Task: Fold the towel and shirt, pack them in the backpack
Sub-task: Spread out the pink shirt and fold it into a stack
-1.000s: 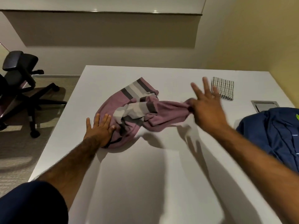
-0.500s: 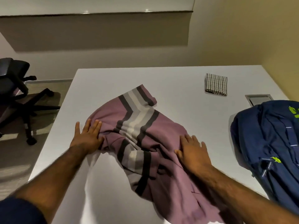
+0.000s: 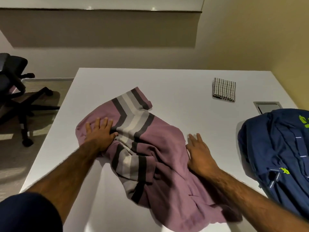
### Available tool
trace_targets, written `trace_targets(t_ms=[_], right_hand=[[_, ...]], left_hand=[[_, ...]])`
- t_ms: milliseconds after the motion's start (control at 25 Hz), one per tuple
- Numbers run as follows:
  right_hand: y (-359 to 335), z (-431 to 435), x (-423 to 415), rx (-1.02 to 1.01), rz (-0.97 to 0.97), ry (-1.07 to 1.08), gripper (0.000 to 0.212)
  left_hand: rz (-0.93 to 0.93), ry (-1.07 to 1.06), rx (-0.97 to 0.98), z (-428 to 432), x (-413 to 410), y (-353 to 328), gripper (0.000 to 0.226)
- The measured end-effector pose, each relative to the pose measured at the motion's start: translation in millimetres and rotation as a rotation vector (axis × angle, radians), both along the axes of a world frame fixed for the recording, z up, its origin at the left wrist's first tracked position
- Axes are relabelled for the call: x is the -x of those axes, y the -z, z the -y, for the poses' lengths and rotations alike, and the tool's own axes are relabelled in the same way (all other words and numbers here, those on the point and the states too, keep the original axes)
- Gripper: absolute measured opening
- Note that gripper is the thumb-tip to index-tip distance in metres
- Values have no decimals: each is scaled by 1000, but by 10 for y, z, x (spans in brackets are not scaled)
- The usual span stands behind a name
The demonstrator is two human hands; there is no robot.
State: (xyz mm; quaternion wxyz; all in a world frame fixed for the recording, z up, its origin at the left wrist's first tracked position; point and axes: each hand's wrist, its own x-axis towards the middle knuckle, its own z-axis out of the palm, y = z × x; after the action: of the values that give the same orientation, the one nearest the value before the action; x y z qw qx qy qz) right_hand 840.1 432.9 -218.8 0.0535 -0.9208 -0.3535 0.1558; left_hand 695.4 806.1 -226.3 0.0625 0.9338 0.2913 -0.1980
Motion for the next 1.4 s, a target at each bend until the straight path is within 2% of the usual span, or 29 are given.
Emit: trace_targets(t_ms=[120,200,240,280,400,480,520,560,680,760,840,960,1120,1200,1320,1400], right_hand=[[-16,-80,240,-118,-64,-43,53],[37,-53,273,-71,-100,-98,51],[5,-25,127,-50,-55,-65,50],[-97,5,-110,-47,49,12,48],[-750,189,-979,-103,536,409,42],[-1095,321,-1270,-187,619,544,65],[-1097,323,-1286,-198,586,522,70],[-1023,275,-1216,-193,520,466,66],[-488,206,-721,-82,238,221,45],[-215,304,-451,-3,205,104,46],[-31,455,-298,14,247,80,55],[91,715,-106,17,269,110,60],[192,977,102,48,282,40,71],[163,1036,152,27,283,31,71],[75,1155,234,-55,276,72,69],[107,1269,321,-50,240,87,71]], left_hand=[[-9,-12,6,7,28,54,72],[-30,-3,10,-15,24,51,72],[-40,3,8,-35,24,48,73],[-48,12,-6,-54,26,43,73],[-79,26,-50,-91,23,5,71],[-64,-12,-40,-58,-6,-32,69],[-37,-26,-38,-11,-32,-58,68],[20,-23,-43,53,-56,-82,65],[421,105,-100,381,-70,-194,49],[677,212,-122,647,29,-311,36],[779,326,-130,872,258,-339,38],[746,429,-180,1096,699,-183,46],[547,435,-208,1466,713,-49,60],[483,413,-271,1532,610,-61,55],[515,418,-338,1535,649,-132,50],[500,473,-353,1575,738,-152,36]])
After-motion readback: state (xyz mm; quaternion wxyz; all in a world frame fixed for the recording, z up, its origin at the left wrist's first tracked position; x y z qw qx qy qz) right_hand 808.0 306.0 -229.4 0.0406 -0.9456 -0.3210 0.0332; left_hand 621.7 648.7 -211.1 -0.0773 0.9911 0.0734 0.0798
